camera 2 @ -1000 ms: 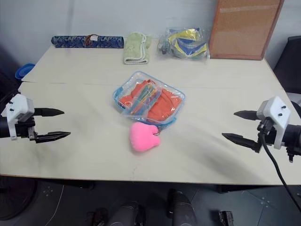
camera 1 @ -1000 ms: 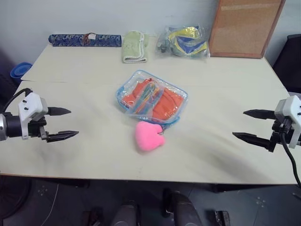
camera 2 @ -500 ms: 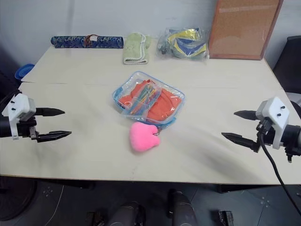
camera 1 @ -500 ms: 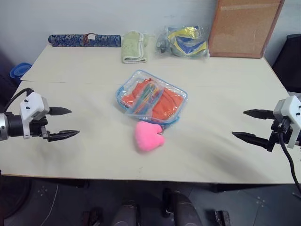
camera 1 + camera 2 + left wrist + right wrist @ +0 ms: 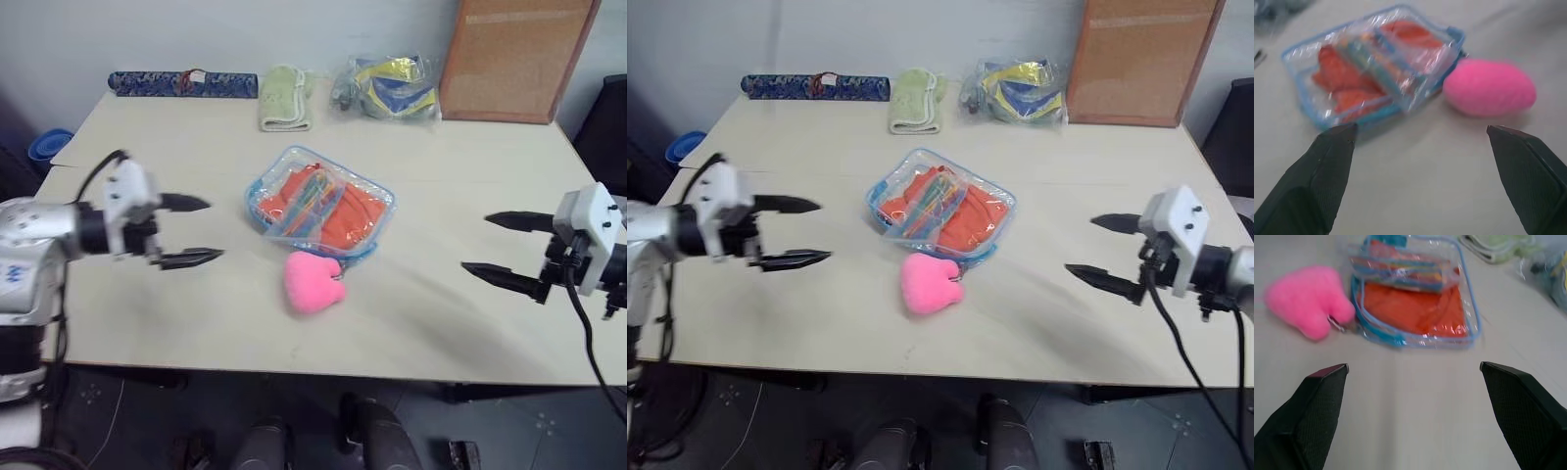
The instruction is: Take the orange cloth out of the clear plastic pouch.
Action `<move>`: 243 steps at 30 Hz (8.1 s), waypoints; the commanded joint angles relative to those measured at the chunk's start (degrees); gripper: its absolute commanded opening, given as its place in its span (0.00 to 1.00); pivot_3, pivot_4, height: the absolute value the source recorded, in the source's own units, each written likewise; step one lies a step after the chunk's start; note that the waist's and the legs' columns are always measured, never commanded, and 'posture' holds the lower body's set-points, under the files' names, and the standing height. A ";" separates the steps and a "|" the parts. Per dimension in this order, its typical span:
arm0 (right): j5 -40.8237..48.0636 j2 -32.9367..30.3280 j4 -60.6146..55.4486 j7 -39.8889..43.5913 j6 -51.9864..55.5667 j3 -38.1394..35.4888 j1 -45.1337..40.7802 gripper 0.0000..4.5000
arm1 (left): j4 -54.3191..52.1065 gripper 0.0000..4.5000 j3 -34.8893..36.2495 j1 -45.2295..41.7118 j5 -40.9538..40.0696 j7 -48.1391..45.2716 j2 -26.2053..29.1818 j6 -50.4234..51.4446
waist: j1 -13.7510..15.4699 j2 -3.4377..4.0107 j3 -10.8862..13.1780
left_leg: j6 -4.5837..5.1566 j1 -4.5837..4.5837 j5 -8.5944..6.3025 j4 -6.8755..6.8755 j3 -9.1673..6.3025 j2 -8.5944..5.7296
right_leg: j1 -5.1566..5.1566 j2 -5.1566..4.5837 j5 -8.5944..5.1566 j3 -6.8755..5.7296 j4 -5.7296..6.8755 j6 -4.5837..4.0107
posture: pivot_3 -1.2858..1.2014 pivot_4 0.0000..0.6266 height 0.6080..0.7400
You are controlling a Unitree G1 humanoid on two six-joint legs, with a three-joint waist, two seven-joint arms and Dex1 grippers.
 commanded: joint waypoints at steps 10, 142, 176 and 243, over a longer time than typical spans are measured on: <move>3.97 5.83 -13.85 -10.66 6.02 5.21 -2.70 1.00 | 32.43 0.99 -17.18 -30.24 21.43 19.83 -24.71 11.06 | -0.22 -0.06 0.02 | 0.25 -0.24 0.18 -0.02 -0.01 -0.22 | -0.01 0.27 0.20 -0.01 -0.30 0.34 | 0.52 0.24 1.00; 6.76 6.31 -17.79 -7.94 6.90 7.40 1.18 1.00 | -14.00 0.00 -14.37 2.91 41.84 3.65 -6.89 5.33 | 0.04 -0.48 -0.11 | 0.74 -0.54 0.13 0.43 -0.02 -0.29 | 0.03 -0.08 0.55 0.10 -0.49 0.67 | 0.52 0.24 1.00; 2.36 4.44 -17.16 -7.77 4.37 6.54 5.83 1.00 | 15.24 0.92 -23.43 -18.90 22.72 -18.04 -16.82 -40.40 | 1.23 -0.46 -0.11 | 0.68 -0.58 0.13 0.51 0.02 -0.38 | 0.06 0.10 0.53 -0.06 -0.50 0.64 | 0.52 0.24 1.00; -30.01 7.83 14.46 6.65 -36.83 28.69 -12.28 0.02 | 9.53 0.00 -19.06 -7.57 15.23 -11.33 -13.19 -29.02 | -0.11 -0.42 -0.08 | 0.77 -0.63 0.13 0.51 -0.05 -0.29 | 0.00 0.02 0.55 -0.10 -0.53 0.65 | 0.52 0.24 1.00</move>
